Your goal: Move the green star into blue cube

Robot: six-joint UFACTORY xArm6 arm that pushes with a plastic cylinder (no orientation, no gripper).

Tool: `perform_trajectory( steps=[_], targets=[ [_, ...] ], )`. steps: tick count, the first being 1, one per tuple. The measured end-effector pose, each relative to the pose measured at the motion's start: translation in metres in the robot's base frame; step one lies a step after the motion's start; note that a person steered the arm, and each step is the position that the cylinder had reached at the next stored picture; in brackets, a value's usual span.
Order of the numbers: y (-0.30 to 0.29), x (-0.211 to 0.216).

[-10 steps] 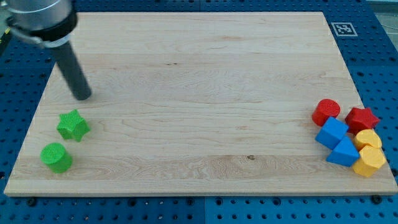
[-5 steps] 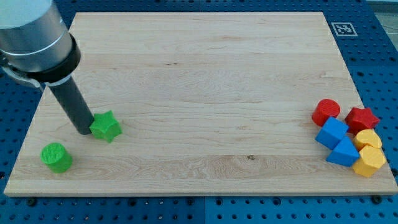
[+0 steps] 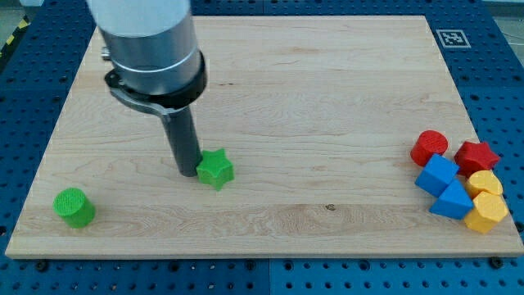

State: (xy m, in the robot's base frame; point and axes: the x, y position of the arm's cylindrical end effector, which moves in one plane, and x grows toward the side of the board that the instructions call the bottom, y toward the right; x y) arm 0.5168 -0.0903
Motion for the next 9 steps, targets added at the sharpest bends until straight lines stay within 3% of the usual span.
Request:
perform_trajectory(
  steps=[5, 9],
  targets=[
    [0.087, 0.012],
    [0.118, 0.012]
  ],
)
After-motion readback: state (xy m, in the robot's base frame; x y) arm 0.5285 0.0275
